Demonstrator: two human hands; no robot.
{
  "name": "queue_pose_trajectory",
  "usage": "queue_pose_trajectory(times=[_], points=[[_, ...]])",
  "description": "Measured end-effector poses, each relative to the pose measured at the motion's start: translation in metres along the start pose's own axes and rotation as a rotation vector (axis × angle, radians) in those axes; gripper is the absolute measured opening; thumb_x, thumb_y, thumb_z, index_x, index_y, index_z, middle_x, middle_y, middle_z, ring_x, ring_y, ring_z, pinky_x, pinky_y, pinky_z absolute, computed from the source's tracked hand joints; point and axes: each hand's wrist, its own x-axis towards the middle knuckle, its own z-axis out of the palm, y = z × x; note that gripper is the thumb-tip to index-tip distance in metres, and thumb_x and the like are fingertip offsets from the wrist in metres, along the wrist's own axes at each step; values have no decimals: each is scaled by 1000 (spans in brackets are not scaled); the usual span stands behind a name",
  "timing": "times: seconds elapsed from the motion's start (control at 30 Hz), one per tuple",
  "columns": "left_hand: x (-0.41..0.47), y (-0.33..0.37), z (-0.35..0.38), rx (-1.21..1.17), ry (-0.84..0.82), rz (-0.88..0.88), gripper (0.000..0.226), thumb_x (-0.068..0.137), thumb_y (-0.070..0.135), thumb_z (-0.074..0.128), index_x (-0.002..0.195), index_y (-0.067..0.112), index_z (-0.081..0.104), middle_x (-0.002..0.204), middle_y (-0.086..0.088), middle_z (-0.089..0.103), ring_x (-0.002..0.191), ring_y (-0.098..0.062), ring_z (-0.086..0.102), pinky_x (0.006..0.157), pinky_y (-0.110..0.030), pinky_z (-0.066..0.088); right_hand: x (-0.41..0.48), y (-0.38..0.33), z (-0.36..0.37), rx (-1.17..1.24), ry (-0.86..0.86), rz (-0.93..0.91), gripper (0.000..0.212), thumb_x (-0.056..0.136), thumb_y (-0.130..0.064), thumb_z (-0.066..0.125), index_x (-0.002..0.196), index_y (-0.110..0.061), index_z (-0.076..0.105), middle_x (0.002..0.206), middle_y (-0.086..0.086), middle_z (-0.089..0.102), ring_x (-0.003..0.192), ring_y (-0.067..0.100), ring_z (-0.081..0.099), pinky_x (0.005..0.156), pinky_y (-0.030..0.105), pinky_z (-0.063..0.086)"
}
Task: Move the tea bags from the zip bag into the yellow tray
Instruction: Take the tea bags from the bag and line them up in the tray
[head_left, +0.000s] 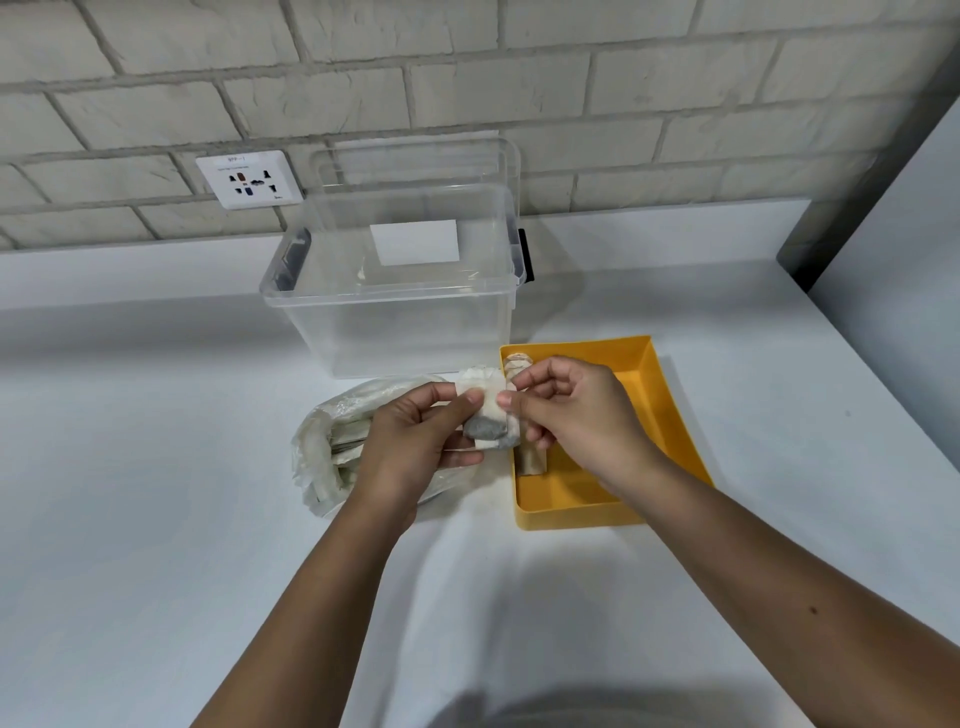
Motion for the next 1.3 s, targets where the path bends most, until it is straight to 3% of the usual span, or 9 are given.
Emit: queue_pose_trajectory(times=[0.13,0.33,0.63,0.87,1.0,1.07,1.23,1.3], points=[[1,0,-1,-16,42,5,6,90,11,69,94,7,69,65,0,71,49,-8,62,57,-26,61,-1,-1,-1,-95,81,-106,22,74,-25,84,85,-21,65,74,-1,61,53,15,62,50,26,53],[2,-1,-1,5,27,-7,6,89,13,71,92,8,68,67,-2,70,50,-9,63,61,-29,62,0,-2,5,-90,7,-78,19,75,-30,82,77,-15,71,55,-10,60,44,8,53,50,22,45],[2,-5,-3,-14,-74,-56,18,89,13,70,107,10,72,81,-2,76,64,-14,72,67,-27,62,6,-6,3,234,-92,212,13,93,-20,63,89,-9,58,77,9,65,56,15,63,50,26,51],[5,-11,-3,66,-113,-56,24,83,2,75,106,8,72,96,-11,76,80,-18,72,70,-25,61,7,-9,-3,412,-127,276,11,96,-18,59,93,-7,57,79,13,66,58,18,62,54,28,52],[7,-10,-8,62,-23,-32,18,86,-3,69,100,7,73,82,-3,76,70,-13,70,66,-24,61,8,5,-16,45,-10,170,15,93,-24,63,86,-12,61,69,-4,55,59,8,49,56,22,42],[9,-8,-13,32,16,-21,17,88,-3,68,101,7,72,81,-3,76,68,-12,71,66,-25,61,9,19,-23,-140,-34,173,15,91,-27,66,80,-19,61,65,-9,55,60,8,49,60,23,38],[9,-9,-17,23,33,-10,17,89,-2,67,102,6,72,73,1,74,63,-9,68,68,-27,61,9,50,-25,-328,-277,352,15,84,-23,75,88,-12,65,76,13,71,63,17,57,59,27,44],[9,-11,-17,24,31,-11,17,88,-2,68,103,6,72,76,-1,75,66,-11,70,69,-28,62,12,55,-23,-328,-318,390,14,83,-18,76,89,-12,64,74,13,71,59,16,57,56,27,46]])
